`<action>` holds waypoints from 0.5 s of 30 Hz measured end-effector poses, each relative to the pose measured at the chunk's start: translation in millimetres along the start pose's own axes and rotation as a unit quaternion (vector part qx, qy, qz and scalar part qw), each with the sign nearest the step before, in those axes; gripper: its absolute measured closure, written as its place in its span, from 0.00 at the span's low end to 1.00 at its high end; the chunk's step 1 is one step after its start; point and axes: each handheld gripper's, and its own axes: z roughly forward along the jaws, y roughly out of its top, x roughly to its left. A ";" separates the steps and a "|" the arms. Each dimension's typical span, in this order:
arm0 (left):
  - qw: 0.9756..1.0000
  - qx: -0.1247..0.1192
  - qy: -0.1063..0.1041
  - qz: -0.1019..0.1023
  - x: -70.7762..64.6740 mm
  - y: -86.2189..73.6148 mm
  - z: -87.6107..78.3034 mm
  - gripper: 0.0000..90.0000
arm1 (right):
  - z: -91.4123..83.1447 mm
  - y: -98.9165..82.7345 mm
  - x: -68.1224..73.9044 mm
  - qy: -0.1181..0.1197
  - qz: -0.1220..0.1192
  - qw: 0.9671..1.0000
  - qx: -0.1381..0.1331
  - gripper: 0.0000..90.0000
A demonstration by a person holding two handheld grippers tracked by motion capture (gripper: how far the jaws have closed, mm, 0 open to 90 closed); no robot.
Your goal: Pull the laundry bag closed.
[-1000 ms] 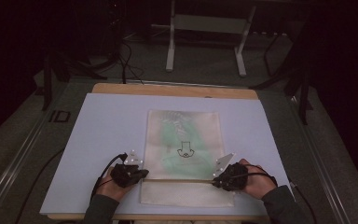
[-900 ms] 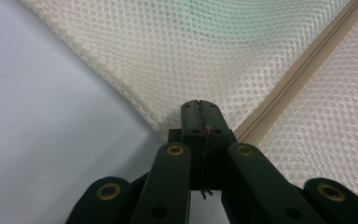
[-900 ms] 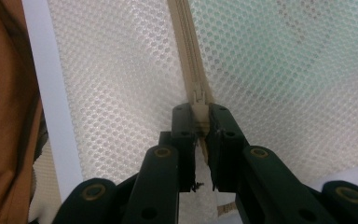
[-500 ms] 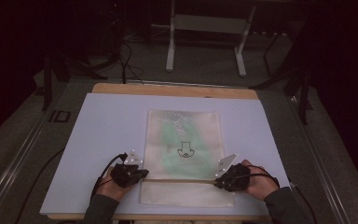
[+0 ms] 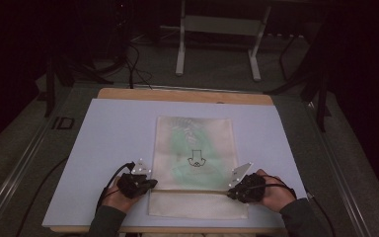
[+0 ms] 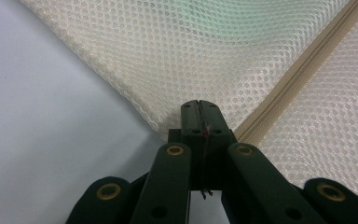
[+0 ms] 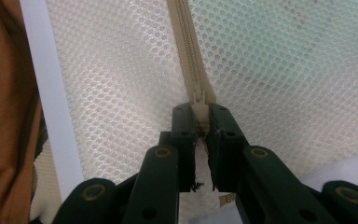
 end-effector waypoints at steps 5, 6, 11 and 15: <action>1.000 0.000 0.000 0.000 0.0 0.0 0.0 1.00 | -1.5 -4.0 -0.2 -0.001 0.006 1.000 0.002 0.92; 1.000 0.000 0.000 0.000 0.0 0.0 0.0 1.00 | -1.5 -4.0 -0.2 -0.001 0.006 1.000 0.002 0.92; 1.000 0.000 0.001 0.000 -0.1 0.0 0.0 1.00 | -1.8 -7.0 -0.9 0.000 0.008 1.000 -0.008 0.92; 1.000 0.000 0.001 0.000 -0.2 0.0 0.0 1.00 | -1.8 -7.9 -1.0 0.001 0.009 1.000 -0.010 0.92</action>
